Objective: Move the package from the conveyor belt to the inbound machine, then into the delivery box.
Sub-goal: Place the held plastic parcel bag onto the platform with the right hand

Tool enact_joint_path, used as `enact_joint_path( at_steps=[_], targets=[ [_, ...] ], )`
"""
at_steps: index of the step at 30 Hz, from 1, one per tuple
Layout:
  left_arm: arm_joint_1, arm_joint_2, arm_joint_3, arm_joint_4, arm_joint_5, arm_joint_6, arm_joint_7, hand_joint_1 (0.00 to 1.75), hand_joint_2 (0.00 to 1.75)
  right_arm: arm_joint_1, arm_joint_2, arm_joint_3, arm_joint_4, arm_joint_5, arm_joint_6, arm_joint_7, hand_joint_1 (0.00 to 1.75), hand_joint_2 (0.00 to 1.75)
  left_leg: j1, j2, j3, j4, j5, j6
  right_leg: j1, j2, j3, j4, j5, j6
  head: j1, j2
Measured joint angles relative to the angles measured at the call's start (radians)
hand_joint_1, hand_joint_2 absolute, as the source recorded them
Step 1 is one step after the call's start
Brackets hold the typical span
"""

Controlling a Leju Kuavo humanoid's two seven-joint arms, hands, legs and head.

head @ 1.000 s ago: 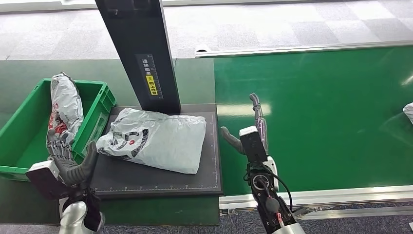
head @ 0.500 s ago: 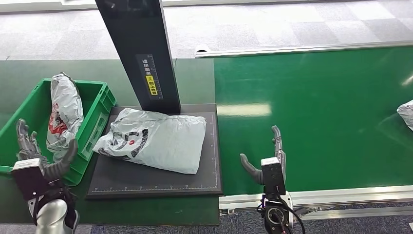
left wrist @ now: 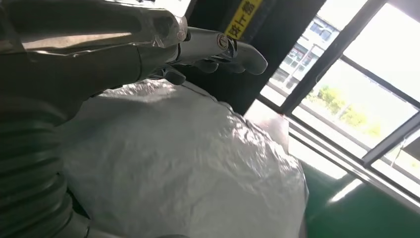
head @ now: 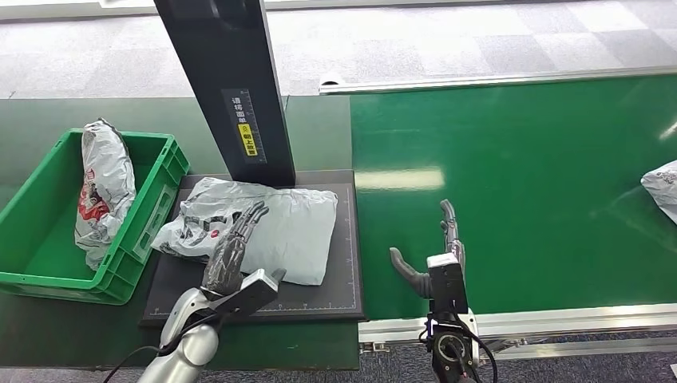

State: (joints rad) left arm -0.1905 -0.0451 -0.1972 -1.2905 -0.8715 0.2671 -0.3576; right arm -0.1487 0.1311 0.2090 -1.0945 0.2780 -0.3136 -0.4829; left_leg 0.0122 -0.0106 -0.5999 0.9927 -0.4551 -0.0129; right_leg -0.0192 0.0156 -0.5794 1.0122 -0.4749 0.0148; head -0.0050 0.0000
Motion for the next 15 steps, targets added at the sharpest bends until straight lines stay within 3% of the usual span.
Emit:
enact_joint_path(
  at_steps=[7, 15],
  targets=[
    [-0.046, -0.025, -0.084, 0.129, 0.0, -0.018, 0.0, 0.0, 1.75, -0.009, 0.004, -0.001, 0.005, -0.008, 0.0, -0.007, 0.0, 1.75, 0.0, 0.0, 0.0, 0.0, 0.0, 0.0, 0.0, 0.0, 0.0, 0.0, 0.0, 0.0, 0.0, 0.0],
    [-0.071, -0.034, -0.112, 0.189, 0.0, -0.019, 0.0, 0.0, 1.75, -0.014, 0.005, -0.001, 0.012, -0.009, 0.0, -0.008, 0.0, 1.75, 0.0, 0.0, 0.0, 0.0, 0.0, 0.0, 0.0, 0.0, 0.0, 0.0, 0.0, 0.0, 0.0, 0.0]
  ],
)
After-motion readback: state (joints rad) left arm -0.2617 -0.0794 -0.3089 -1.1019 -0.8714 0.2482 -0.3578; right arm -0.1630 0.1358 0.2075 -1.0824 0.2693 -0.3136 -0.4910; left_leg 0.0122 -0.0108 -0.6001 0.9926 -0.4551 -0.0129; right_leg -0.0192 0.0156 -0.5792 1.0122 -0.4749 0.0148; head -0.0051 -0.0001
